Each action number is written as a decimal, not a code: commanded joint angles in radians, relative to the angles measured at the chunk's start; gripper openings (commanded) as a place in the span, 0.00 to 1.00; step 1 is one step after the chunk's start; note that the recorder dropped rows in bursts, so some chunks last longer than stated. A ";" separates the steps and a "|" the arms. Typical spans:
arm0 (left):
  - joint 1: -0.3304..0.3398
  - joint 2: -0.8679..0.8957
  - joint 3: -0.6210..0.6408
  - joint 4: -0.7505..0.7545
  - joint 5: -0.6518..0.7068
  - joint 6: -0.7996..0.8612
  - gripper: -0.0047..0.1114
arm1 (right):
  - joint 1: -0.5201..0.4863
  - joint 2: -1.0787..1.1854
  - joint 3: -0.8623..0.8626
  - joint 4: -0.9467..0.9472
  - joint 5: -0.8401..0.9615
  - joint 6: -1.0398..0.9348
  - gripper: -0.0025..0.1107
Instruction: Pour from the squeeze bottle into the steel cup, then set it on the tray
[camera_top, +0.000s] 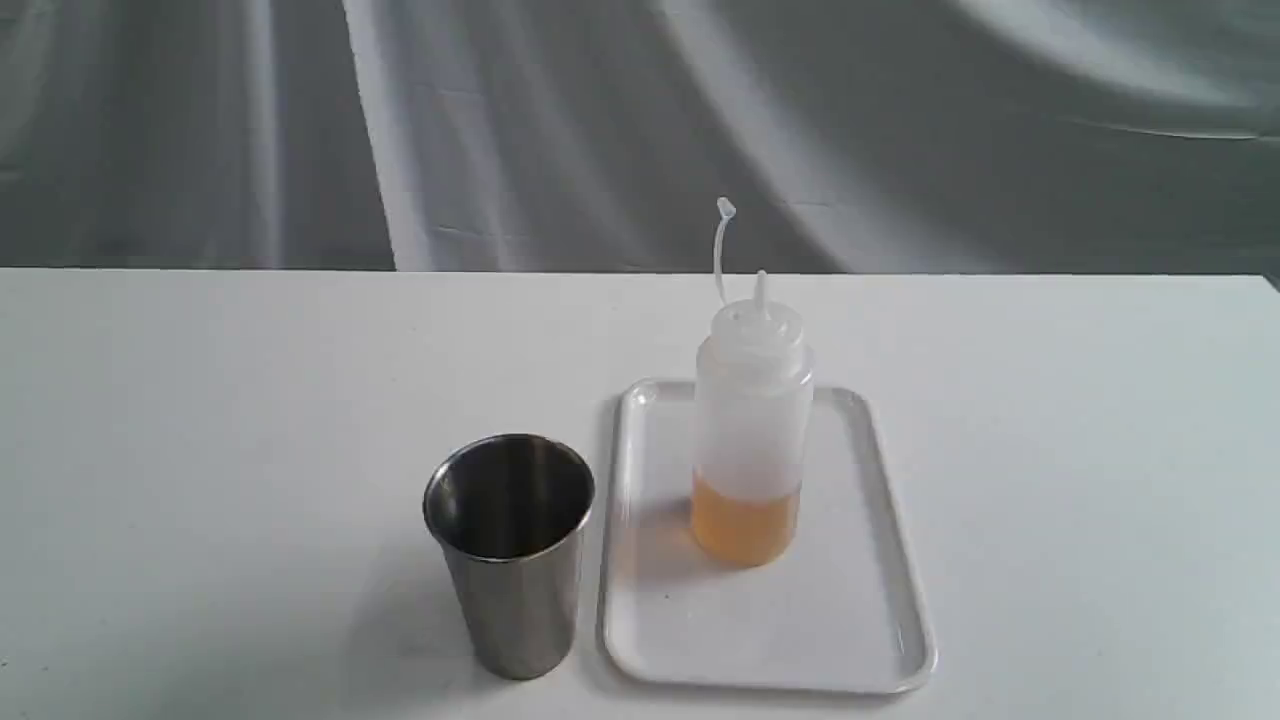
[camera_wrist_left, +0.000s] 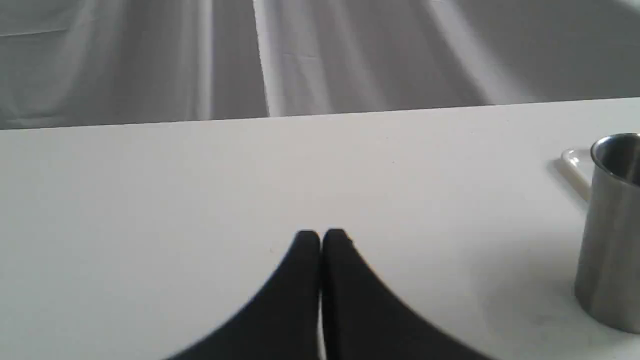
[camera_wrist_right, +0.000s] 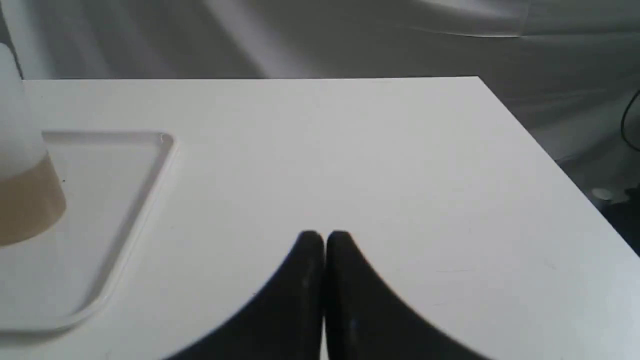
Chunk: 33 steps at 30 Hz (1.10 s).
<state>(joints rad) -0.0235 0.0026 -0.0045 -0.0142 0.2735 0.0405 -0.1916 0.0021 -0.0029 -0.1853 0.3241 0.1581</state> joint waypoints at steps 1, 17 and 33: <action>0.002 -0.003 0.004 -0.001 -0.008 -0.004 0.04 | -0.010 -0.002 0.003 -0.002 0.008 -0.012 0.02; 0.002 -0.003 0.004 -0.001 -0.008 -0.006 0.04 | -0.010 -0.002 0.003 0.006 0.012 -0.021 0.02; 0.002 -0.003 0.004 -0.001 -0.008 -0.004 0.04 | -0.010 -0.002 0.003 0.006 0.012 -0.021 0.02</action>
<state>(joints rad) -0.0235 0.0026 -0.0045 -0.0142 0.2735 0.0405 -0.1916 0.0021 -0.0029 -0.1853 0.3342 0.1488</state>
